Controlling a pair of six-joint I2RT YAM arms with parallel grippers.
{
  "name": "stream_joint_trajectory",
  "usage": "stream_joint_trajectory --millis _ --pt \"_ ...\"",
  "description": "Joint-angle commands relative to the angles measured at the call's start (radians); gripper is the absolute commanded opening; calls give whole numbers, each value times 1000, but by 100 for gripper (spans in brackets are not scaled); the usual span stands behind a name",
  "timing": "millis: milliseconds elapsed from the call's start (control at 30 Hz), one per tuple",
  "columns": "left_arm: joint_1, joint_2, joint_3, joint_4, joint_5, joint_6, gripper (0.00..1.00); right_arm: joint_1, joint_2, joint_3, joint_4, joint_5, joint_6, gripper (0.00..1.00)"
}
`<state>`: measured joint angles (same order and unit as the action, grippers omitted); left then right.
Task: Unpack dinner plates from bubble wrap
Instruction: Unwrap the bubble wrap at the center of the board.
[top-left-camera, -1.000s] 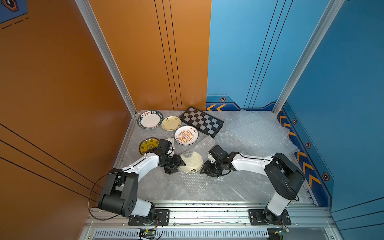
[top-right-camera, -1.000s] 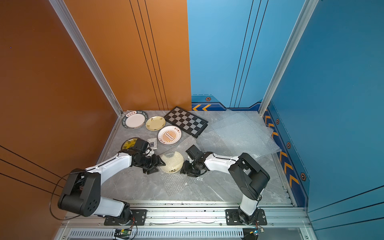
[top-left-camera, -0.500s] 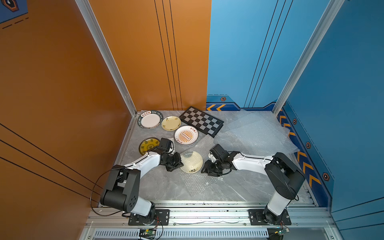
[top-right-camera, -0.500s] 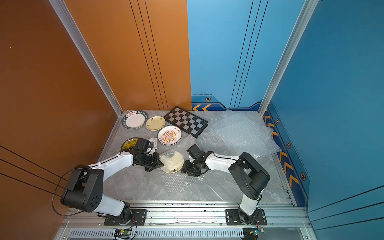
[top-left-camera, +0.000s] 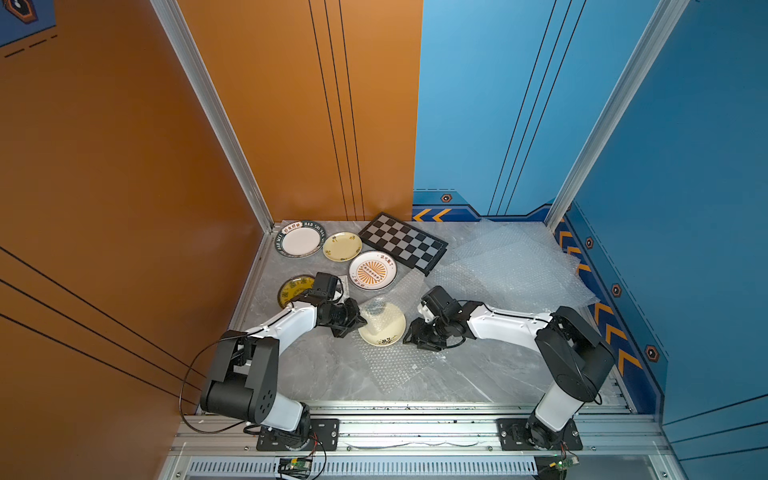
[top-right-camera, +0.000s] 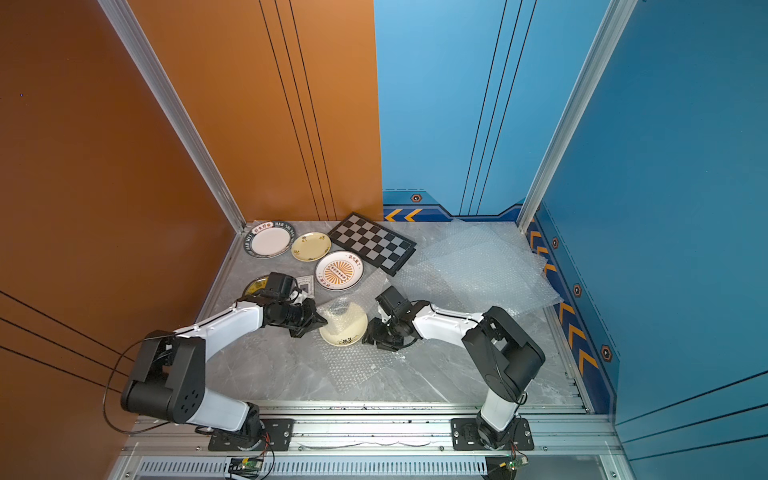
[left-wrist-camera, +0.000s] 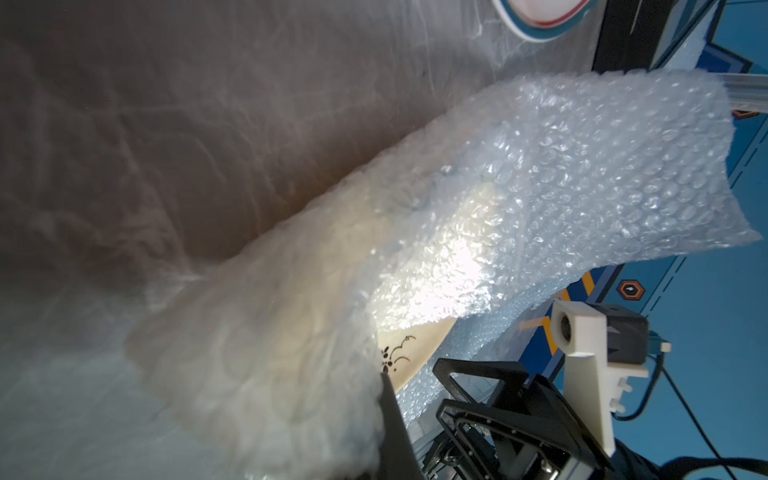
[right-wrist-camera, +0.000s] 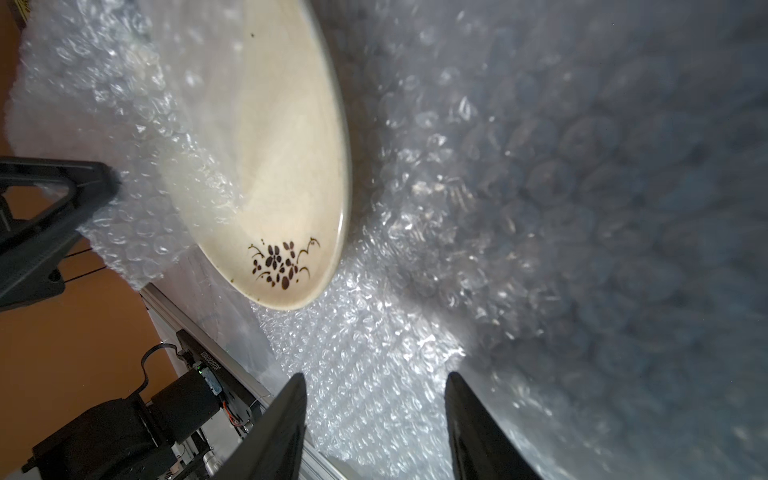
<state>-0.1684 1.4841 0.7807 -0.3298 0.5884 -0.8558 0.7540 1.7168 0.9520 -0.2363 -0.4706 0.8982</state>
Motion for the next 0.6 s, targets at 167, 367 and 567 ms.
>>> stream_joint_trajectory --millis 167,367,567 --pt "100 12 6 190 91 -138 0 -4 -41 -16 -42 22 -37 55" --pt "167 34 -3 274 119 -206 0 -3 3 -28 -106 49 -64 54" --pt "213 47 -56 393 148 -301 0 -10 22 -93 -126 65 -63 52"
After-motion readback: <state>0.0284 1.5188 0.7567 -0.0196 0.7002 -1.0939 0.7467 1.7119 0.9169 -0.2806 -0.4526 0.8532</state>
